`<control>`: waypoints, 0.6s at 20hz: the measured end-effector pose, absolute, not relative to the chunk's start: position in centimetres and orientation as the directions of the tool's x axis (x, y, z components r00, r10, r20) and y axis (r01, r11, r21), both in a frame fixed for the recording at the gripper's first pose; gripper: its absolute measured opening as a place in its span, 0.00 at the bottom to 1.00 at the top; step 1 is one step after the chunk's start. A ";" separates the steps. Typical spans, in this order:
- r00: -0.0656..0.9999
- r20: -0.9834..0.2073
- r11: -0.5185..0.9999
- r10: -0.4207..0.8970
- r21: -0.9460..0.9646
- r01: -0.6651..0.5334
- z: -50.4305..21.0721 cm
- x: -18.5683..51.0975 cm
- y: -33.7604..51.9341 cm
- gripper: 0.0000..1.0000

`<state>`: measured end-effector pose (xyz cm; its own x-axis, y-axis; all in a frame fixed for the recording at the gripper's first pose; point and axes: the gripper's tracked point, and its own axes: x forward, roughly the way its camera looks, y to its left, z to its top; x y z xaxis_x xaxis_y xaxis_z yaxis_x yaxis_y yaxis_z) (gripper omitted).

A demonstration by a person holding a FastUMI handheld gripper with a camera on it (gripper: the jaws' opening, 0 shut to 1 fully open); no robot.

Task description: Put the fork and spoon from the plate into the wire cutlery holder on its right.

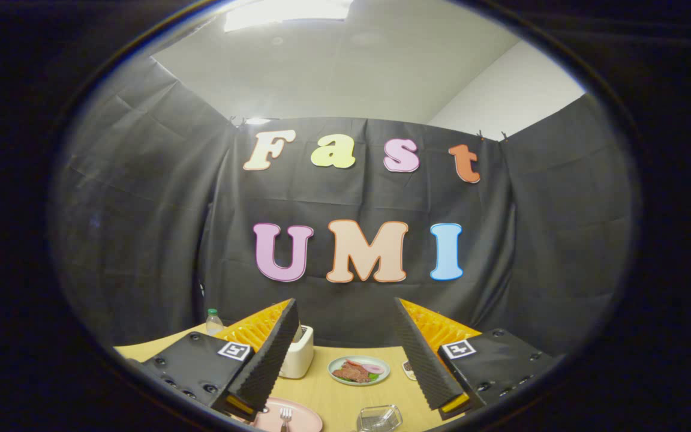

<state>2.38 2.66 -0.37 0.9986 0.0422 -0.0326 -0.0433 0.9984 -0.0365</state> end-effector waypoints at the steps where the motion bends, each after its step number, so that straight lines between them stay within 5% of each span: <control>1: 0.998 -0.041 0.998 0.048 -0.037 -0.050 -0.6 2.4 3.0 0.99; 12: 0.994 -0.071 0.996 0.088 -0.024 -0.090 -1.9 2.9 5.0 0.99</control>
<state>2.88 5.00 -1.89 0.9935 0.0883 -0.0715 -0.0902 0.9956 -0.0239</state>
